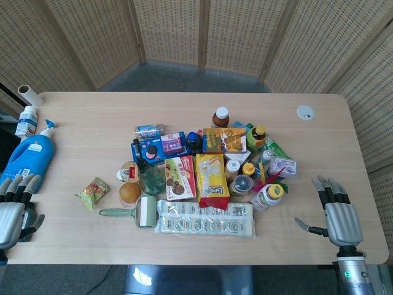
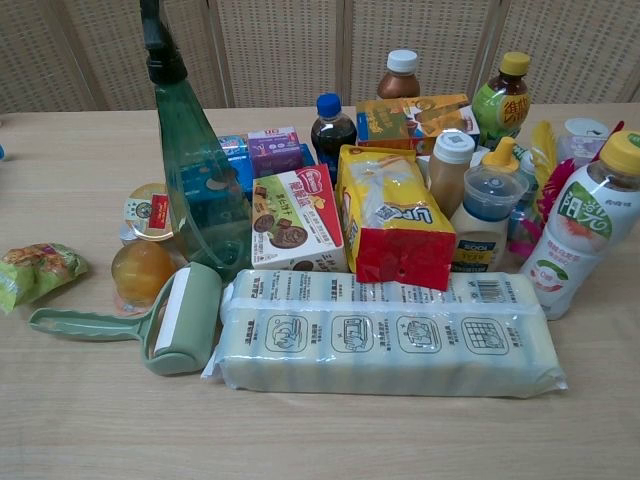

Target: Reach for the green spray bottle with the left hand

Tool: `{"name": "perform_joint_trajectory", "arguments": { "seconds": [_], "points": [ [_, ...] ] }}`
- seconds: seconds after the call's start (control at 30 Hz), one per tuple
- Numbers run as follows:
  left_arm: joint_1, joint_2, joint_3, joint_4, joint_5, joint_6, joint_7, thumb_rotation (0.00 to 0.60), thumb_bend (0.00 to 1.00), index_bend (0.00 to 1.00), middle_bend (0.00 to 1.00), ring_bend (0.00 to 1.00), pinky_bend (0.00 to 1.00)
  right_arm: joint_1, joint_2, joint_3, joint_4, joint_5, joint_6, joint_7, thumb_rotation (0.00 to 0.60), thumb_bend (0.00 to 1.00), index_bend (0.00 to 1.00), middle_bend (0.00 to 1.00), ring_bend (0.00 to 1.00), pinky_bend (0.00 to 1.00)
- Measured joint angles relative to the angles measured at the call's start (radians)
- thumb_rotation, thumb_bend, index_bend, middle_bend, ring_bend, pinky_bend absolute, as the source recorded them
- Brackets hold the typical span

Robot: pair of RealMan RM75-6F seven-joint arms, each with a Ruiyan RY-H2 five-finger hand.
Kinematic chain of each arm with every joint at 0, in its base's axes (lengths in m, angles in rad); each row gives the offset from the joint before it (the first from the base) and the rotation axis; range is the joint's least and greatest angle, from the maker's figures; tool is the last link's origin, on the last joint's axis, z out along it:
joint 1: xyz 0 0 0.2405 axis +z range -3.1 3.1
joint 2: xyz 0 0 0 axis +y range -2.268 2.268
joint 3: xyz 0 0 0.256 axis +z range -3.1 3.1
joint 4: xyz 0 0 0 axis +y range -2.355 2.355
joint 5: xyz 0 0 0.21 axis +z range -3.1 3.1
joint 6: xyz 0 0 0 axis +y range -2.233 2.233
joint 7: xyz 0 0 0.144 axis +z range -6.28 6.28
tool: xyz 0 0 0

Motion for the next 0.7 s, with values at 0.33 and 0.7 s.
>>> {"name": "perform_joint_trajectory", "arguments": {
  "seconds": [0.33,0.7],
  "points": [
    [-0.011,-0.051,-0.007,0.033,0.006,-0.037,-0.086,0.600,0.33,0.00,0.00,0.00,0.00,0.009,-0.013,0.000,0.022,-0.012,0.006,0.036,0.394,0.15,0.00,0.00,0.00,0.00],
    [-0.136,-0.116,-0.084,0.006,-0.124,-0.294,-0.332,0.571,0.22,0.00,0.00,0.00,0.00,-0.037,0.008,-0.022,0.025,0.014,0.041,0.061,0.396,0.15,0.00,0.00,0.00,0.00]
  ]
}}
